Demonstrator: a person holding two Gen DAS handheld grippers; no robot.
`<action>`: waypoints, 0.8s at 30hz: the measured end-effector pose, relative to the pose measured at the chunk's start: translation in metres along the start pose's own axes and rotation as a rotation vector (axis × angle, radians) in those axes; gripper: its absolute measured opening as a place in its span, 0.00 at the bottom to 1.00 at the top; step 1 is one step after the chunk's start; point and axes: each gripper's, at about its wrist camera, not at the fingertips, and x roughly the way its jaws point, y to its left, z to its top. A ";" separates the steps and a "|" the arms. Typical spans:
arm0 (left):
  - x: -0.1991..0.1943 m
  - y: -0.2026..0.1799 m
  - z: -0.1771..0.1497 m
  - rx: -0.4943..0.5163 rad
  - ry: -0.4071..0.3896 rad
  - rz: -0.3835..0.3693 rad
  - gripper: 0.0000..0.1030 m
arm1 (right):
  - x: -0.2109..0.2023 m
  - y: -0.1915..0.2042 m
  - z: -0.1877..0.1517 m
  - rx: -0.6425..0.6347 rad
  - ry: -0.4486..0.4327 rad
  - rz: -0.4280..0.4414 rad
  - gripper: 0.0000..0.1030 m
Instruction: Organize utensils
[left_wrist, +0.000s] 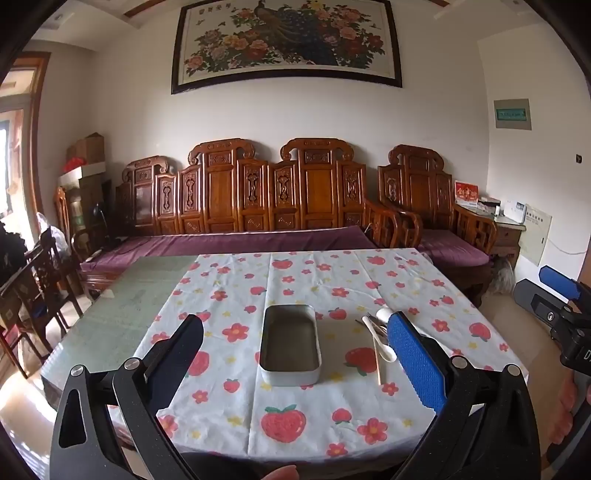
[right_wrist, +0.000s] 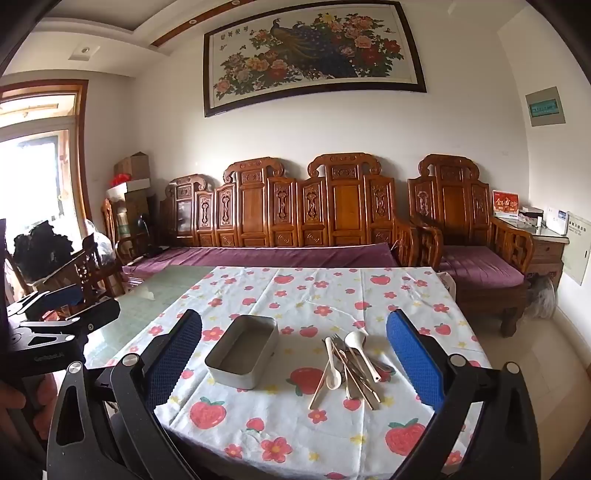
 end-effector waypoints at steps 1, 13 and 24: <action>0.000 -0.001 0.000 -0.001 0.002 0.001 0.94 | 0.000 0.000 0.000 -0.007 0.001 -0.003 0.98; 0.002 0.002 0.001 -0.020 0.002 -0.012 0.94 | 0.000 -0.001 0.000 -0.006 -0.004 -0.002 0.98; -0.010 0.001 0.007 -0.019 -0.019 -0.011 0.94 | -0.001 0.001 -0.002 -0.004 -0.006 -0.001 0.98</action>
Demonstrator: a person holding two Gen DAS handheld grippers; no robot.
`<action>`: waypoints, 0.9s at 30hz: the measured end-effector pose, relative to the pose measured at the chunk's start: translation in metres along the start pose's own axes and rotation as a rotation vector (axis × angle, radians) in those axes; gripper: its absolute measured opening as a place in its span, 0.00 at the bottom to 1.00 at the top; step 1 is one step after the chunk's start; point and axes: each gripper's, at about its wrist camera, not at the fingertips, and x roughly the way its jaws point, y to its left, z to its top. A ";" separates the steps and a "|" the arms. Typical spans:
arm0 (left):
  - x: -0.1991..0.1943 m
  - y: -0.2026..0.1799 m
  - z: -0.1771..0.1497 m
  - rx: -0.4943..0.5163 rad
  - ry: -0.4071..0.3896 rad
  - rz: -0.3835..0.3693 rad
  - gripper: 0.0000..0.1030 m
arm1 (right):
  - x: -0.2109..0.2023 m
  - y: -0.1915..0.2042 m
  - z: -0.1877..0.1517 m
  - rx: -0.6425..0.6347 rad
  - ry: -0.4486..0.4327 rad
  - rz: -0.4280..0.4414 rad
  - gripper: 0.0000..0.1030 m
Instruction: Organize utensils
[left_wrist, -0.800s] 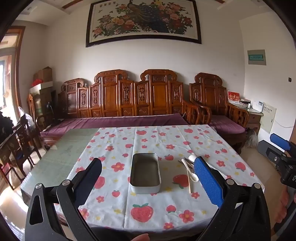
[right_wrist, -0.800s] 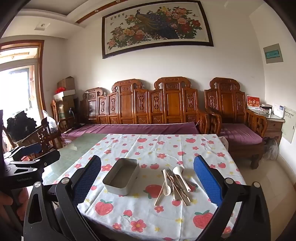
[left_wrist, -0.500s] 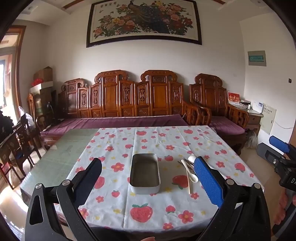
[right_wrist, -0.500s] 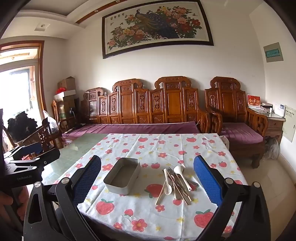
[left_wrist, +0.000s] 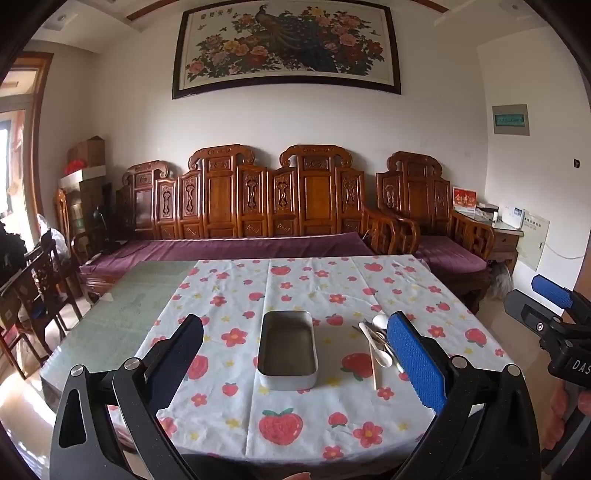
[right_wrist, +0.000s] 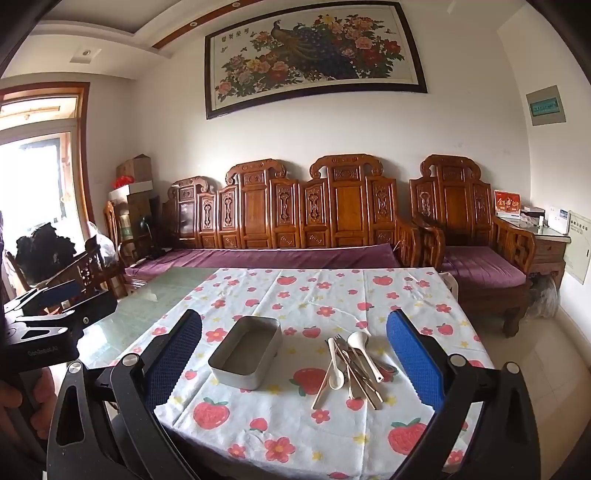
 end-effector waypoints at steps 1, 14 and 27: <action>0.000 0.000 0.000 0.000 0.000 0.000 0.94 | 0.000 0.000 0.000 0.000 -0.001 0.000 0.98; -0.003 -0.001 0.002 0.001 -0.001 -0.002 0.94 | -0.002 -0.001 0.002 0.002 -0.002 0.001 0.98; -0.001 -0.001 -0.001 0.000 -0.003 -0.003 0.94 | -0.002 -0.002 0.002 0.004 -0.003 0.002 0.98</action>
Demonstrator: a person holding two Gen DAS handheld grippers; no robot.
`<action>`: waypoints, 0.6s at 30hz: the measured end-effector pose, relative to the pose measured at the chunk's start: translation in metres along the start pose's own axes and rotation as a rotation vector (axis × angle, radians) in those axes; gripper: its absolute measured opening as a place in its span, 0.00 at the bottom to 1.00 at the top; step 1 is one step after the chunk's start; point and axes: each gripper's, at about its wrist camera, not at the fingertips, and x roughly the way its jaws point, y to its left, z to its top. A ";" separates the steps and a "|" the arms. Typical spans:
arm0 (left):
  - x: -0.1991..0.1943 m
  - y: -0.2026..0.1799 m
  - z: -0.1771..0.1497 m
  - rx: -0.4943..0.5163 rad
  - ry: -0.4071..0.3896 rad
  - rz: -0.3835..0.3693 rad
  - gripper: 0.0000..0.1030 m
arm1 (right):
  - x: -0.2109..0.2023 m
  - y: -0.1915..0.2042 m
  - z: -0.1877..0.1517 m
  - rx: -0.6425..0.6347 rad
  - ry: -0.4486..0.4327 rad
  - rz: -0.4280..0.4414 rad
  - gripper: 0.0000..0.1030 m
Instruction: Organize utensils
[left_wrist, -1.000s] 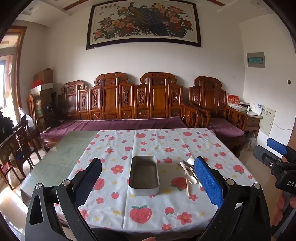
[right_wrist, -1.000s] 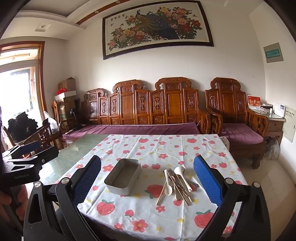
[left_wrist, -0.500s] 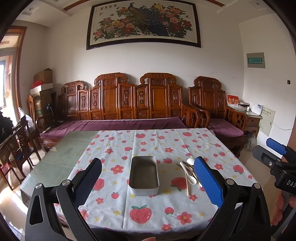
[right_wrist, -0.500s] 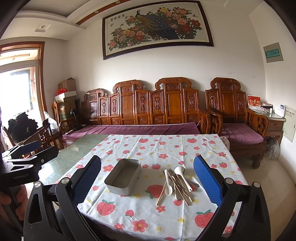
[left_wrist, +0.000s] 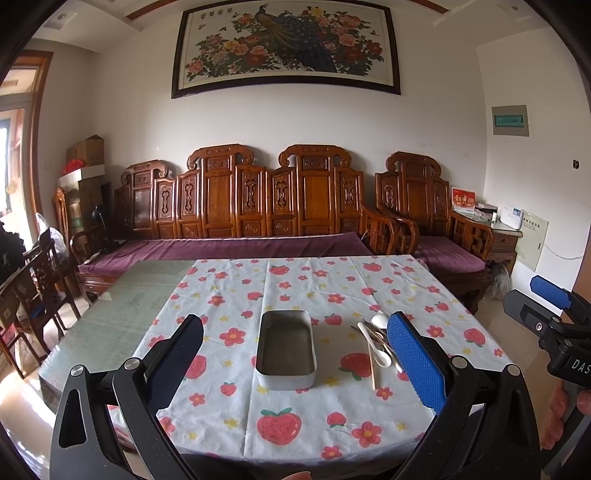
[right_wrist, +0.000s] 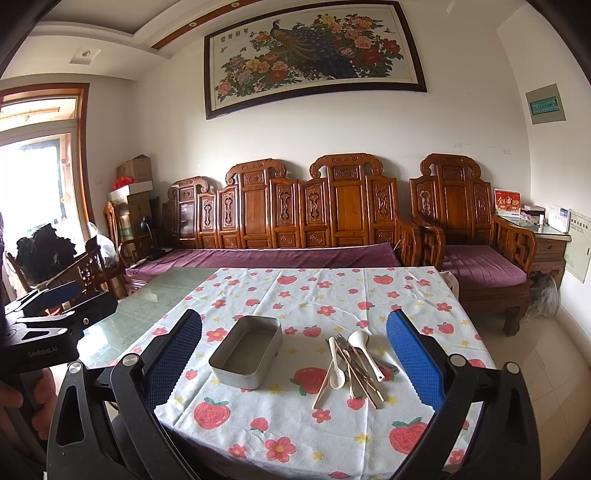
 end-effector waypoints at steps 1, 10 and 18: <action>0.001 0.000 0.000 0.000 0.000 0.000 0.94 | 0.000 0.000 0.000 0.000 0.001 0.001 0.98; 0.001 -0.001 -0.001 -0.001 -0.001 -0.001 0.94 | -0.002 0.001 0.003 0.001 0.000 0.002 0.98; 0.000 -0.002 -0.001 0.001 -0.001 -0.001 0.94 | -0.003 0.001 0.004 0.001 0.000 0.002 0.98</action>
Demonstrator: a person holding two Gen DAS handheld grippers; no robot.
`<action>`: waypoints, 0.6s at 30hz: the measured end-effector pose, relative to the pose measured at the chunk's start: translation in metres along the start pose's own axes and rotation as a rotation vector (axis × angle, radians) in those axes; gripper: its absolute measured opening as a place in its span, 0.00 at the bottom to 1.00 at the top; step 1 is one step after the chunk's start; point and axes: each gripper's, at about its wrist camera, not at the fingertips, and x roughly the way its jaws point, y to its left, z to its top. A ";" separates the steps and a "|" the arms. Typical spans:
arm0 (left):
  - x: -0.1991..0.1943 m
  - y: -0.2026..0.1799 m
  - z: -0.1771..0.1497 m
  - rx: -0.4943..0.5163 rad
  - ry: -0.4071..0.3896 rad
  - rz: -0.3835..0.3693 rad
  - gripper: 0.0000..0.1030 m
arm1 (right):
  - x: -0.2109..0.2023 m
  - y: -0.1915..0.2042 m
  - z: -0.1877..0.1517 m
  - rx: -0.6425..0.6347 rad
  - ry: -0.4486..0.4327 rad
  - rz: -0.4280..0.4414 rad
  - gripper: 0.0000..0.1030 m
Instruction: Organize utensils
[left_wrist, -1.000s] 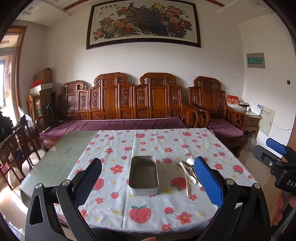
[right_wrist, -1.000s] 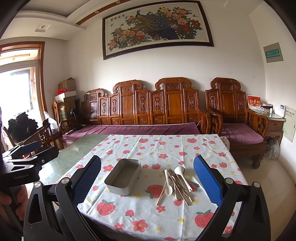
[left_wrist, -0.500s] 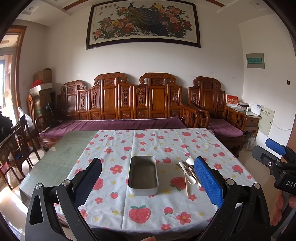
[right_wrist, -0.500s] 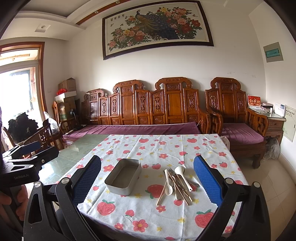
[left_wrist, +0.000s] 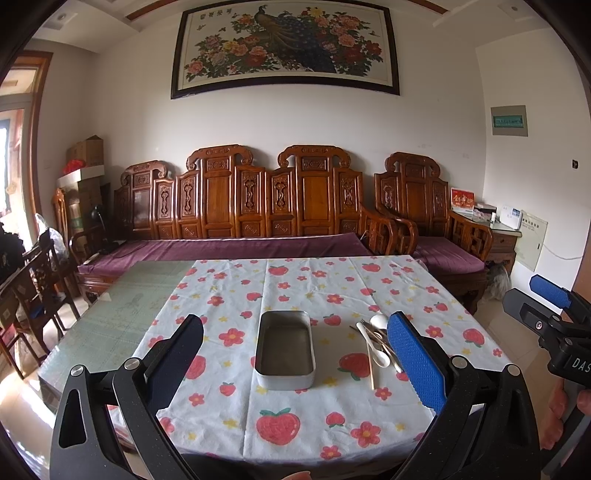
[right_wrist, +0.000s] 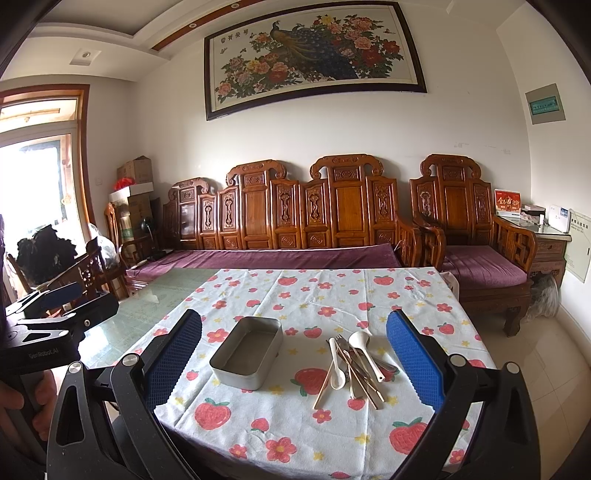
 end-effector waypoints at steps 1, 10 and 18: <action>0.000 0.001 0.000 -0.001 0.001 -0.001 0.94 | 0.001 -0.001 0.000 0.000 0.000 0.000 0.98; 0.000 0.000 0.000 -0.003 0.000 -0.003 0.94 | 0.000 -0.001 0.000 0.002 0.000 0.001 0.98; 0.000 -0.004 0.002 0.001 0.002 -0.011 0.94 | 0.000 0.003 0.003 0.002 -0.003 0.002 0.98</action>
